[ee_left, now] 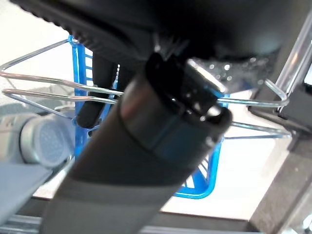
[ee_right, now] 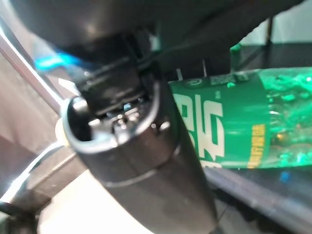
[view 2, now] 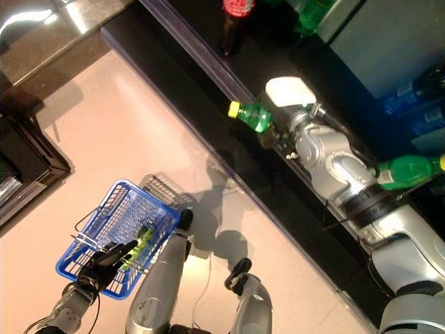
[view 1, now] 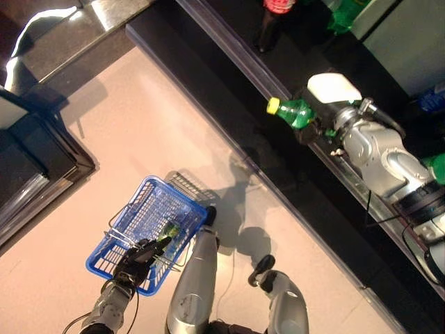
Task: Pick up the drink and place into the basket.
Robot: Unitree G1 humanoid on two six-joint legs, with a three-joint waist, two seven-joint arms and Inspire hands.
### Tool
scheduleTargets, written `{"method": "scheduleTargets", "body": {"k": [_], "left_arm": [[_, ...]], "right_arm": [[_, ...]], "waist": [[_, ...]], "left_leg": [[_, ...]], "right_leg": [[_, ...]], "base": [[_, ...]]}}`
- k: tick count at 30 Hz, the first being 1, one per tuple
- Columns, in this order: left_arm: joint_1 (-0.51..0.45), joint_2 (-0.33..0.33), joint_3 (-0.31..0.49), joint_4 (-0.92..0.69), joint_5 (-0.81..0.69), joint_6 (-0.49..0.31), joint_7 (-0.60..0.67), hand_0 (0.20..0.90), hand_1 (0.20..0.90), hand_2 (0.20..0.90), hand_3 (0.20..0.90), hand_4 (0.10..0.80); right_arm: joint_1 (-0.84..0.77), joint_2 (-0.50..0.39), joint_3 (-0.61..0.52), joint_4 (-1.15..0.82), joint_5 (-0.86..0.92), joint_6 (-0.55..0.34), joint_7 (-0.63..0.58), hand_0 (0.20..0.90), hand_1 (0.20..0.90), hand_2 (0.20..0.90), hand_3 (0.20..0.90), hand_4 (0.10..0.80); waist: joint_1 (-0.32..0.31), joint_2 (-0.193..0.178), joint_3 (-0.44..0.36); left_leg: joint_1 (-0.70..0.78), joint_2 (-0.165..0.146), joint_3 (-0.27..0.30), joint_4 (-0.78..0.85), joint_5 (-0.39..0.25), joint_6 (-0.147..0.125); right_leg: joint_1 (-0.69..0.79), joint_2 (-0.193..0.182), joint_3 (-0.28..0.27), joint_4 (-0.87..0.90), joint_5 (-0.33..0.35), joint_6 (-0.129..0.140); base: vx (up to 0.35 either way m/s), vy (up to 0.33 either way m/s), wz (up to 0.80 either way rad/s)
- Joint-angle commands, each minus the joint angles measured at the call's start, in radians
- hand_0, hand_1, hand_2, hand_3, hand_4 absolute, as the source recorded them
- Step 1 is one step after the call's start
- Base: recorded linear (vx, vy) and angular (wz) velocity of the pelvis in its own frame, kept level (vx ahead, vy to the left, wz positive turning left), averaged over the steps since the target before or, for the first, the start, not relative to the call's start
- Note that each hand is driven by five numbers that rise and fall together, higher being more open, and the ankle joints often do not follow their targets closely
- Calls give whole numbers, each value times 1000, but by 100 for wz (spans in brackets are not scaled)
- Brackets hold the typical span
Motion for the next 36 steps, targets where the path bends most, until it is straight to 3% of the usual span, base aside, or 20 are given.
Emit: {"method": "scheduleTargets", "body": {"k": [1,2,4,14,25,36], "left_arm": [[79,-31,12,-108,6,-87,-84,300,300,300,200,100],[87,-43,12,-124,12,-93,-86,300,300,300,200,100],[95,-53,15,-139,28,-97,-86,300,300,300,200,100],[136,-89,14,-250,72,-91,-99,300,300,300,200,100],[177,-85,-72,-534,50,-32,-88,300,300,300,200,100],[216,-38,-130,-785,9,49,-173,300,300,300,200,100]], "right_arm": [[-119,-193,-223,-174,-18,-15,-73,300,300,300,200,100],[-63,-209,-270,-239,-12,-17,-66,300,300,300,200,100],[-15,-217,-313,-281,-2,-33,-63,300,300,300,200,100],[162,-190,-454,-497,223,-130,-76,300,300,300,200,100],[316,93,-445,-561,536,-232,-176,300,300,300,200,100],[438,253,-366,-549,678,-285,-239,300,300,300,200,100]], "waist": [[-8,38,-27],[-18,43,-49],[-25,45,-70],[-54,68,-173],[-51,109,-256],[-27,127,-276]], "left_leg": [[207,-5,-18,-71,-73,37],[221,2,-11,-93,-45,33],[241,8,-10,-107,-42,26],[353,25,-3,-188,-23,-2],[421,19,-11,-216,-17,-9],[445,12,-45,-227,-8,-10]], "right_leg": [[44,41,-22,52,44,-57],[64,44,-37,26,55,-75],[88,51,-38,8,49,-82],[202,75,-33,-73,34,-99],[283,69,-41,-114,38,-103],[334,64,-73,-147,50,-96]], "base": [[-79,13,-4],[-74,17,0],[-25,14,-4],[45,39,-4],[45,52,6],[14,8,7]]}}
